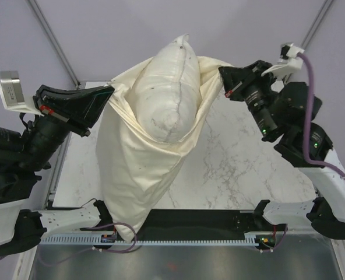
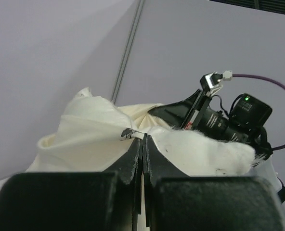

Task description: Put the pillow into the pillowcase

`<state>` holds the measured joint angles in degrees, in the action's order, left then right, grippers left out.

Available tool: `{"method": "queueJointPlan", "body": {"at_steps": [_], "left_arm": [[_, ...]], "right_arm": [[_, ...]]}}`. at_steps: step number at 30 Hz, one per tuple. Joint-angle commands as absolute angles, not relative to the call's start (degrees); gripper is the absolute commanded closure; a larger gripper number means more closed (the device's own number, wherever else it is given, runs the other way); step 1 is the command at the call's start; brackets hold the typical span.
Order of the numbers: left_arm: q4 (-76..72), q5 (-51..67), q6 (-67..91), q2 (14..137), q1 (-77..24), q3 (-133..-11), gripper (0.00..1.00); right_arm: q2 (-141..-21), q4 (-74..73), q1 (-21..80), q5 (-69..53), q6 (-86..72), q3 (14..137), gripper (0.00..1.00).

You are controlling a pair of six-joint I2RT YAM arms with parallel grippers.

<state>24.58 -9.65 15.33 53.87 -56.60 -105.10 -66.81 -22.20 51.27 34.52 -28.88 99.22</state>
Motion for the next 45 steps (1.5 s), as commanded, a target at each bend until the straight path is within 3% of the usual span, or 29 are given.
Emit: {"method": "queueJointPlan", "body": {"at_steps": [1,4,7,11,14,20,27,36,42,43,45], "left_arm": [[10.64,-11.43,15.54,53.08,-56.51,-97.23,0.98],[9.58,-9.14,17.48,56.32,-56.51,-93.87,0.98],[9.92,-7.04,17.67,59.75,-56.51,-98.68,0.98],[16.51,-5.54,16.18,68.44,-56.6,-119.55,0.98],[19.07,-7.55,13.89,68.56,-56.51,-126.8,0.98],[19.25,-18.97,5.73,58.99,-56.51,-122.36,0.98],[19.25,-25.83,3.25,53.26,-56.51,-116.81,0.98],[18.55,-21.54,7.38,61.86,-56.51,-113.82,0.98],[21.78,-14.43,10.89,79.23,-56.51,-126.88,0.98],[23.45,-12.06,11.59,81.19,-56.51,-133.96,0.98],[26.19,-10.47,13.18,82.88,-56.51,-137.63,0.98]], "right_arm": [[-65.47,-19.16,50.1,38.76,-23.56,116.6,1.0],[-65.66,-19.77,50.1,38.76,-22.68,122.86,1.0],[-64.08,-20.04,50.1,41.21,-21.8,121.65,1.0],[-62.84,-20.04,50.1,44.3,-21.71,113.67,1.0],[-62.4,-19.69,50.18,42.29,-26.0,106.21,1.0],[-66.79,-16.79,50.19,33.94,-32.68,98.96,1.0],[-75.32,-17.93,50.1,26.8,-32.96,110.64,1.0],[-72.16,-19.51,48.34,42.61,-25.84,115.22,1.0],[-77.67,-19.51,43.59,43.07,-17.24,128.29,1.0],[-79.35,-22.73,43.51,42.02,-17.05,138.33,1.0],[-82.69,-24.69,43.51,33.7,-19.76,146.13,1.0]]}}
